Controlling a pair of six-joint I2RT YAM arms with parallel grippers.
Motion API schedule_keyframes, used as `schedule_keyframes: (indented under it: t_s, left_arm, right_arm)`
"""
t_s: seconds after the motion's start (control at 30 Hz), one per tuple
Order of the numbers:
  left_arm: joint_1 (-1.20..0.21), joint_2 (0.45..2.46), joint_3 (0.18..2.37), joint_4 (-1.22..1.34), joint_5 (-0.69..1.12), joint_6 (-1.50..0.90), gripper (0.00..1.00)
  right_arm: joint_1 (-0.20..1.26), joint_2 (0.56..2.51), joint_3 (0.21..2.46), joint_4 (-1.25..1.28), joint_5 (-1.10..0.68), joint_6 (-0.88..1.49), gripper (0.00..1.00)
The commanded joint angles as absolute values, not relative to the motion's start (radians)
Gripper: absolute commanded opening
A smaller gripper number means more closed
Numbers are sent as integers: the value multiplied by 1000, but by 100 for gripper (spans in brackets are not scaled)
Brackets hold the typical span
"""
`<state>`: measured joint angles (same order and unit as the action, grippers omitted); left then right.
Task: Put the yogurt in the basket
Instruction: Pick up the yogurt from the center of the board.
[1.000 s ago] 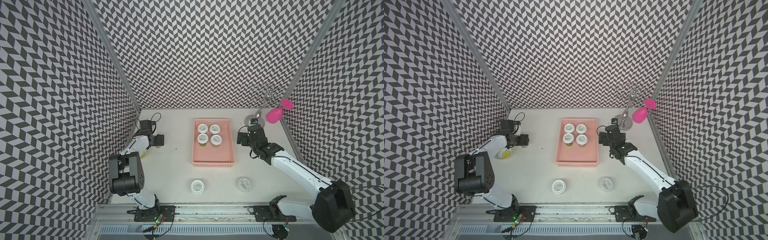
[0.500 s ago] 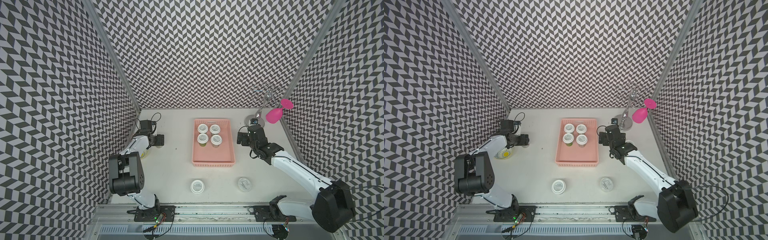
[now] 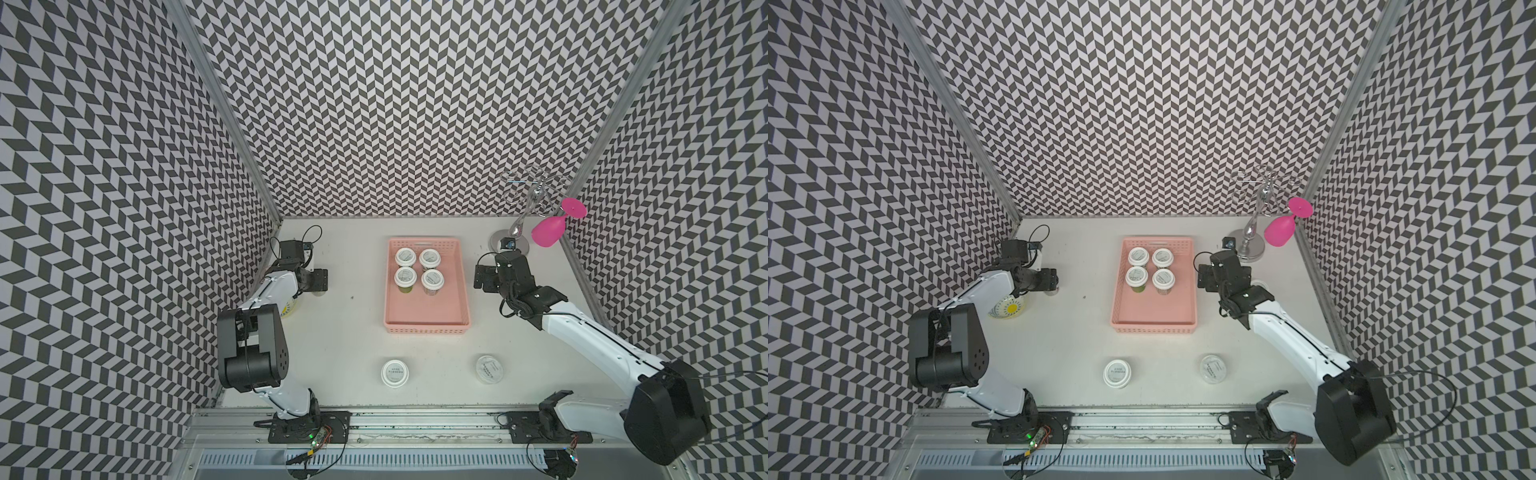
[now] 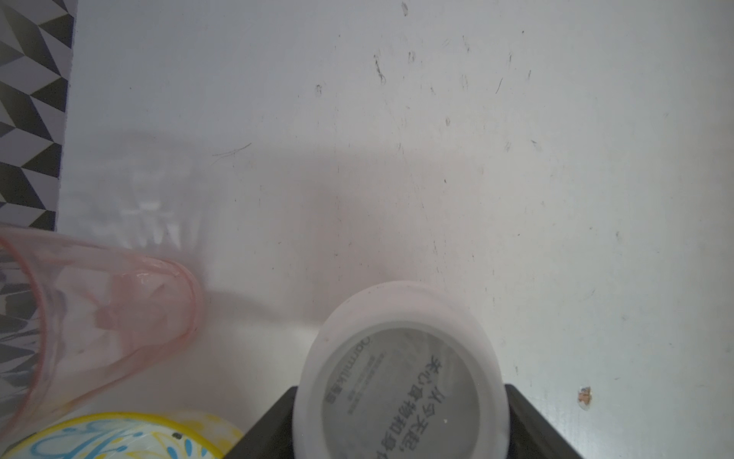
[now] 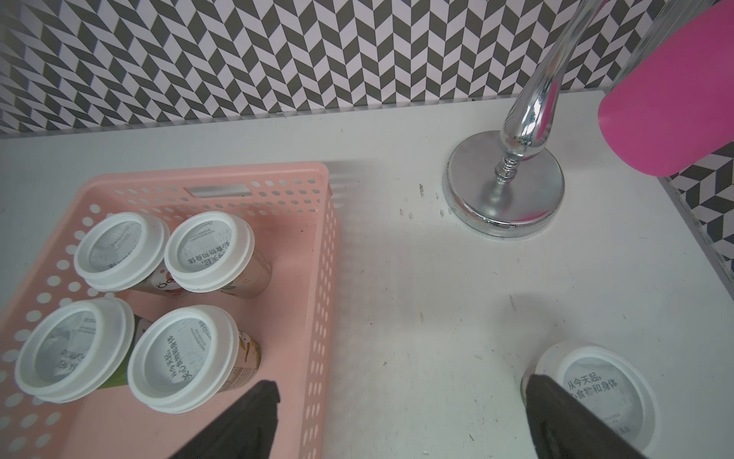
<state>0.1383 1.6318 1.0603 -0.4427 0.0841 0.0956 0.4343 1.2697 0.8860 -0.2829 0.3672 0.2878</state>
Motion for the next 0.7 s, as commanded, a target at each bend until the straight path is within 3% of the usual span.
schedule_keyframes:
  t_s: [0.0, 0.67]
  left_arm:
    - [144, 1590, 1052, -442, 102, 96, 76]
    - [25, 1392, 1076, -462, 207, 121, 76]
  right_arm:
    - [428, 1256, 877, -244, 370, 285, 100]
    - [426, 1273, 882, -244, 370, 281, 100]
